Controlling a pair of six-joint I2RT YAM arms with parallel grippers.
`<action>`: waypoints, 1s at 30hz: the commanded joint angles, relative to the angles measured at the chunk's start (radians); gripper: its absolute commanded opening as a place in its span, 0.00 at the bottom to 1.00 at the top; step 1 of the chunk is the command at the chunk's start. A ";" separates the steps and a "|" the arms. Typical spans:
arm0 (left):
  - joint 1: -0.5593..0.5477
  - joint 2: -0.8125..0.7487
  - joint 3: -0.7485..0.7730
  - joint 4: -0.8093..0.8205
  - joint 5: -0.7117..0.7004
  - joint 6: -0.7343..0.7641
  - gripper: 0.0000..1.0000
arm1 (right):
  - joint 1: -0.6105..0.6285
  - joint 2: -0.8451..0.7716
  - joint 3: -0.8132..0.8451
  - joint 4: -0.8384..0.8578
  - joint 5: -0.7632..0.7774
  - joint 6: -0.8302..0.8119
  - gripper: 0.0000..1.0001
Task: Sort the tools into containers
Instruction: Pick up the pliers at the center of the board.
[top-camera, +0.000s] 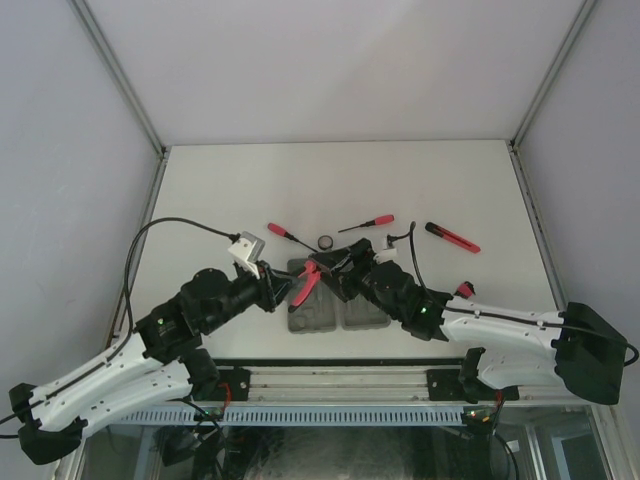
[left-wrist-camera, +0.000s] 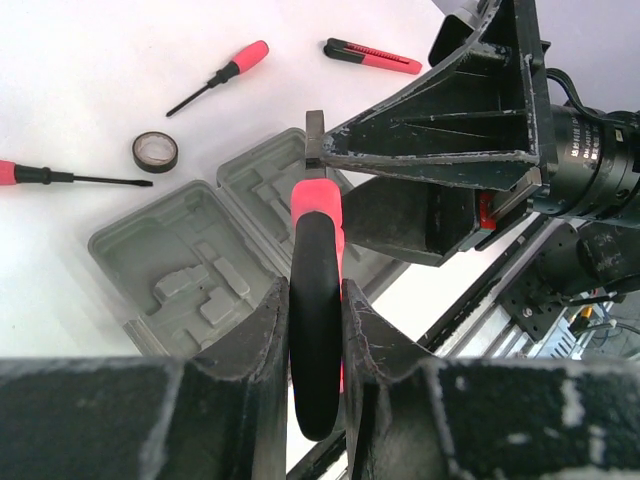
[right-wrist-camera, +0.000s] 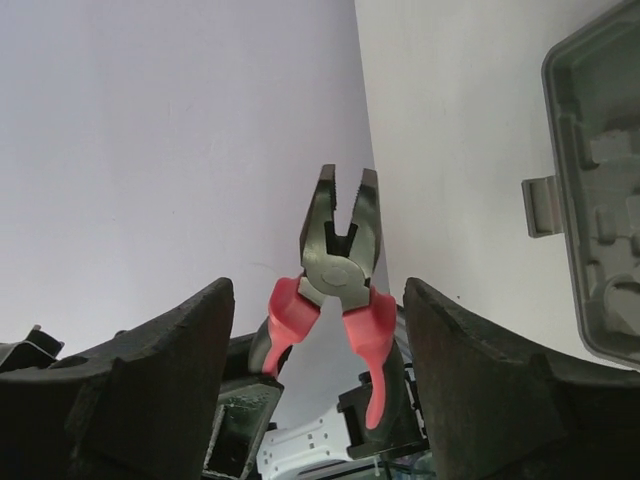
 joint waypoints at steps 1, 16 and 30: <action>-0.009 -0.011 -0.006 0.124 0.042 0.023 0.00 | -0.004 0.004 0.007 0.068 -0.009 0.025 0.65; -0.009 -0.053 -0.025 0.108 0.094 0.075 0.00 | -0.008 0.025 0.007 0.086 -0.040 0.030 0.39; -0.009 -0.032 -0.002 0.072 0.116 0.085 0.30 | -0.025 0.004 0.007 0.096 -0.067 -0.104 0.00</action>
